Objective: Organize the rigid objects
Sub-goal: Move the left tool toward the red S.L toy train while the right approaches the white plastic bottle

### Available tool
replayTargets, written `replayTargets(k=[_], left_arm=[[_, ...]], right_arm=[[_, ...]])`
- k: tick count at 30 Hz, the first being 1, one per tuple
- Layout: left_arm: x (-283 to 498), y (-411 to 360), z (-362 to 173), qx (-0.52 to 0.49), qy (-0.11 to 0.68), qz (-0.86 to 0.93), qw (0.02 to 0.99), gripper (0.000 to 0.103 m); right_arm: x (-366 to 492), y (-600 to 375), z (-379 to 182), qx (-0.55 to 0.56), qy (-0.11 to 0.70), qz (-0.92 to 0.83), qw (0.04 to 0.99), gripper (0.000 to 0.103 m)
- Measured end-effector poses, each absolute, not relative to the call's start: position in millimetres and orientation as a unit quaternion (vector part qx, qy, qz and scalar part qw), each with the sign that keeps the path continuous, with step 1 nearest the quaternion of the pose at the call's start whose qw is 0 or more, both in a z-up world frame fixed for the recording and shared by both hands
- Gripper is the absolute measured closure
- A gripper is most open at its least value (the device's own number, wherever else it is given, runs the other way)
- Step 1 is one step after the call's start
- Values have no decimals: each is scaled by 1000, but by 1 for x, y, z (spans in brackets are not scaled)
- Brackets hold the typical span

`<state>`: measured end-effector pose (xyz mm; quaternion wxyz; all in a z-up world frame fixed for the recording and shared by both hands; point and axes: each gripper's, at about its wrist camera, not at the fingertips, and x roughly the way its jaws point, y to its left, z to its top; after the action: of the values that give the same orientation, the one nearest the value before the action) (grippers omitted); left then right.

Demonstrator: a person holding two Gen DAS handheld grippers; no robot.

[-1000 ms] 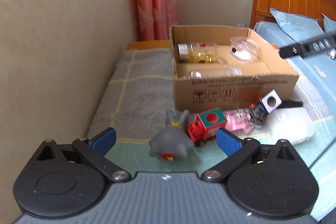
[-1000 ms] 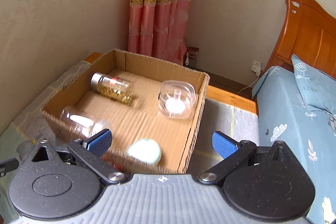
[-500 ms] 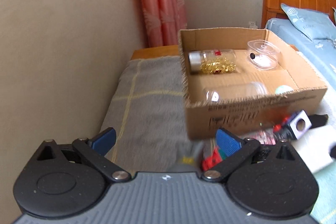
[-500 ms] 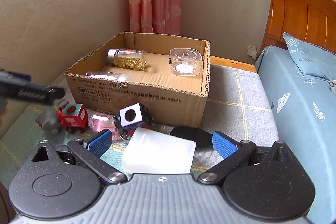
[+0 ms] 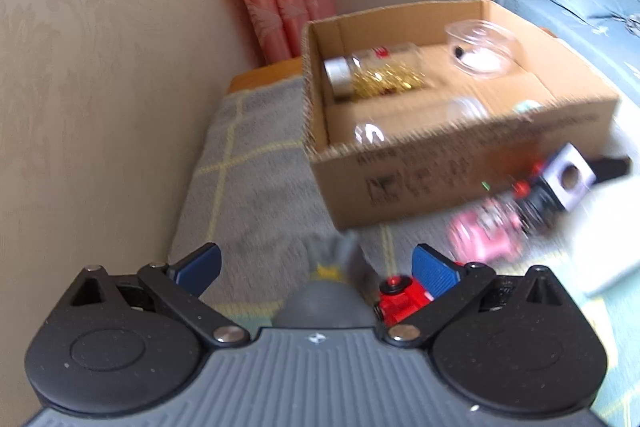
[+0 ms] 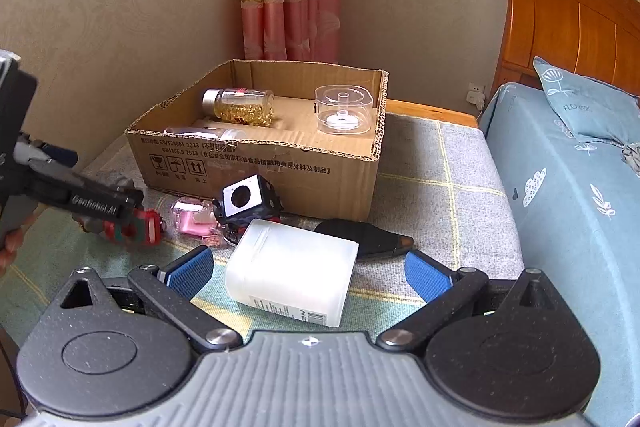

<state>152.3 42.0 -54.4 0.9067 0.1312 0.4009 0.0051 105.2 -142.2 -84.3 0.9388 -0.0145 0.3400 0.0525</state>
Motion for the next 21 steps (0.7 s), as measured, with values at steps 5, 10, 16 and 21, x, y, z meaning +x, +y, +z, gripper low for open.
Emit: replayTargets(k=[5, 10, 16, 21], left_arm=[[121, 43, -49, 119, 396, -6, 911, 2], [101, 46, -42, 69, 402, -58, 911, 2], [103, 33, -66, 42, 464, -95, 880, 2], [110, 32, -77, 1, 477, -127, 870, 2]], right_arm=[[103, -140, -87, -19, 343, 59, 937, 0], [102, -141, -94, -18, 349, 63, 935, 0], [99, -144, -101, -17, 357, 59, 932, 0], [96, -152, -106, -21, 361, 49, 931, 0]])
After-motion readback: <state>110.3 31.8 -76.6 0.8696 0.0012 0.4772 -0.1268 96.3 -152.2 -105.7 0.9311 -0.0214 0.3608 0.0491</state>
